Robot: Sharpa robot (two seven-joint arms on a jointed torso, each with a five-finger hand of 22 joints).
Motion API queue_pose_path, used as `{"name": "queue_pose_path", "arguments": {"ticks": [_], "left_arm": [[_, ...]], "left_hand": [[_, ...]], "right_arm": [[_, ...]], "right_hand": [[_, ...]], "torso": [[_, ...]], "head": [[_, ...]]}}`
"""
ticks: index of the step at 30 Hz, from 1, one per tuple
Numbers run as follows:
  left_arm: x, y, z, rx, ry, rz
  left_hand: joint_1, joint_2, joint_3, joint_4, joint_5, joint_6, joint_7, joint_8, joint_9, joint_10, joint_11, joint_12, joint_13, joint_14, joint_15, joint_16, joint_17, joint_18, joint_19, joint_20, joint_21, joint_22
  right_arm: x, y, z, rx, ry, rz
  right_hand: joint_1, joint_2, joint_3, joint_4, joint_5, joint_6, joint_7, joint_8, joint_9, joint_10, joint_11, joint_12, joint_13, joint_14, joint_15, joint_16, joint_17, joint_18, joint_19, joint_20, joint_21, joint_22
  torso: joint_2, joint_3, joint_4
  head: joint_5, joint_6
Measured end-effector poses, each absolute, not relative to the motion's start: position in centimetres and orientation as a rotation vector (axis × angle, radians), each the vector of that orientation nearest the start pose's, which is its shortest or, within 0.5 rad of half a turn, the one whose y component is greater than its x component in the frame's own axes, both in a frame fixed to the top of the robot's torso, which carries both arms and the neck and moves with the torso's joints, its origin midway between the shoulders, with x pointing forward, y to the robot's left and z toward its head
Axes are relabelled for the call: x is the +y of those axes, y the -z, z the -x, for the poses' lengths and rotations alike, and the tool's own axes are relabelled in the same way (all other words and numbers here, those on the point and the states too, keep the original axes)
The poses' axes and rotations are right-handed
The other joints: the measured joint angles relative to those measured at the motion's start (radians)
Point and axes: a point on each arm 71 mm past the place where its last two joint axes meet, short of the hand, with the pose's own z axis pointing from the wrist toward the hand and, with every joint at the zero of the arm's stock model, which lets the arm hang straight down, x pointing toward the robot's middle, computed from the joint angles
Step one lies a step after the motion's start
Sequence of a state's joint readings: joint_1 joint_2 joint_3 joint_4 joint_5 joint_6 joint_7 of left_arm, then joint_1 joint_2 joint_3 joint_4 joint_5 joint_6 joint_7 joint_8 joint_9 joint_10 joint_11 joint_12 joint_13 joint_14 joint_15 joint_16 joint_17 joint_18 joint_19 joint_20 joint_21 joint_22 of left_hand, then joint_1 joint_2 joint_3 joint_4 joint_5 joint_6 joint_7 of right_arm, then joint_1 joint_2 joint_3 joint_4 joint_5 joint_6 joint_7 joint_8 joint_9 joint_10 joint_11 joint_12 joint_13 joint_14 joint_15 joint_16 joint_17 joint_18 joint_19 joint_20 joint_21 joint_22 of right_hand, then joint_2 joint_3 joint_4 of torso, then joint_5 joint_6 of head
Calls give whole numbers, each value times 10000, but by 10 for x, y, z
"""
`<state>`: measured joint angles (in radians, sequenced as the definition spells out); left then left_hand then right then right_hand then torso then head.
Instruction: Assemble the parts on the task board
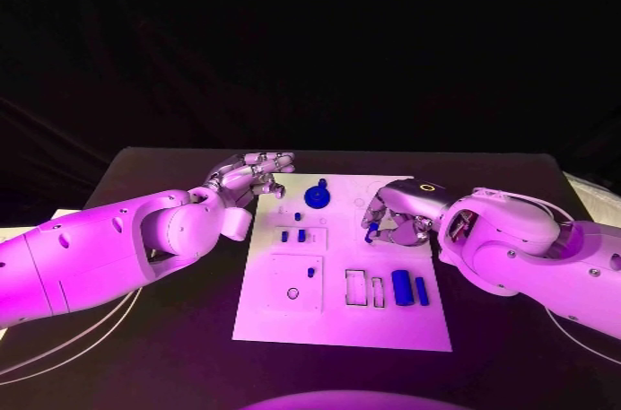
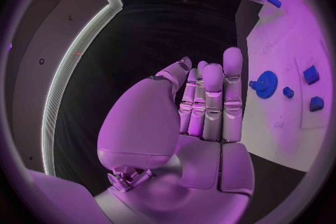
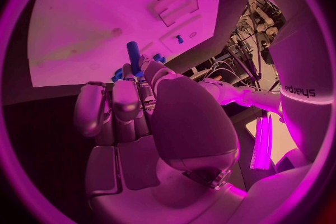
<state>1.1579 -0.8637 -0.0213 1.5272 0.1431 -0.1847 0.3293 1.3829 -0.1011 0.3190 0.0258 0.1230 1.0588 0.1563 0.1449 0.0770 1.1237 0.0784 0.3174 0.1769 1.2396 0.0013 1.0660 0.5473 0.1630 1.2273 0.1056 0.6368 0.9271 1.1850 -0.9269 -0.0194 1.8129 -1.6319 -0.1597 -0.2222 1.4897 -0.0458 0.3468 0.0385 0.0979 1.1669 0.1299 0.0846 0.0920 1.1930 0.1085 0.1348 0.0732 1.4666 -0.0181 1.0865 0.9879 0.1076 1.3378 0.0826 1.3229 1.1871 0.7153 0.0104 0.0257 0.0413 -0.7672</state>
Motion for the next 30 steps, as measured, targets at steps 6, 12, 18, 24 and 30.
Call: {"name": "queue_pose_path", "arguments": {"ticks": [6, 12, 18, 24, 30], "left_arm": [[212, 197, -482, 14846, 16531, 13296], [210, 198, -482, 14876, 16585, 13275], [206, 198, -482, 14919, 16662, 13249], [206, 198, -482, 14935, 16688, 13241], [204, 198, -482, 14958, 16721, 13229]], "left_hand": [[0, 0, -28, -28, 0, 0, 0, 0, 0, -36, 35, 0, 0, 0, 0, 0, -9, 0, 0, 0, 0, 0], [0, 0, -28, -28, 0, 0, 0, 0, 0, -35, 35, 0, -1, 1, 1, 0, -9, -1, 0, 0, 0, 1], [0, 0, -28, -28, 0, 0, 0, 0, 0, -35, 35, 0, -2, 4, 4, 0, -8, 0, 0, 0, 1, 1], [0, 0, -28, -28, 0, 0, 0, 0, 0, -35, 35, 0, -3, 5, 5, 0, -8, -1, 0, 0, 1, 1], [0, 0, -28, -28, 0, 0, 0, -1, 0, -34, 36, 0, -3, 6, 6, 0, -7, 0, 0, 0, 1, 1]], "right_arm": [[-128, 162, -407, 17151, -7715, 4160], [-89, 165, -391, 17055, -8988, 4551], [-65, 182, -379, 17264, -9808, 4743], [-50, 196, -374, 17420, -10245, 4817], [-42, 207, -375, 17558, -10355, 4909]], "right_hand": [[-27, -27, 85, -26, 0, -1, 1, 0, 0, 30, 30, -6, 11, 0, 1, 0, -22, 0, 0, 0, 0, -1], [-75, -75, 172, -26, 9, -1, 1, -40, -9, 34, 34, -44, 11, 0, 1, 39, -22, 0, -1, 0, 55, 8], [-118, -118, 235, -45, 67, -1, 1, -40, -9, 34, 34, -59, 10, 0, 1, 39, -41, 0, -1, 0, 55, 2], [-144, -144, 248, -57, 68, -2, 1, -40, -9, 34, 34, -83, 12, 0, 1, 39, -41, 0, -1, 0, 55, 2], [-183, -183, 485, -260, 65, -1, 2, -39, -19, 34, 33, -141, 16, 0, 2, 39, -41, 1, -2, 0, 54, 2]], "torso": [[3, 5, 6], [3, -4, 17], [8, -8, 23], [17, -2, 7], [17, 3, 4]], "head": [[55, 11], [151, -12], [309, -69], [422, -120], [470, -158]]}}
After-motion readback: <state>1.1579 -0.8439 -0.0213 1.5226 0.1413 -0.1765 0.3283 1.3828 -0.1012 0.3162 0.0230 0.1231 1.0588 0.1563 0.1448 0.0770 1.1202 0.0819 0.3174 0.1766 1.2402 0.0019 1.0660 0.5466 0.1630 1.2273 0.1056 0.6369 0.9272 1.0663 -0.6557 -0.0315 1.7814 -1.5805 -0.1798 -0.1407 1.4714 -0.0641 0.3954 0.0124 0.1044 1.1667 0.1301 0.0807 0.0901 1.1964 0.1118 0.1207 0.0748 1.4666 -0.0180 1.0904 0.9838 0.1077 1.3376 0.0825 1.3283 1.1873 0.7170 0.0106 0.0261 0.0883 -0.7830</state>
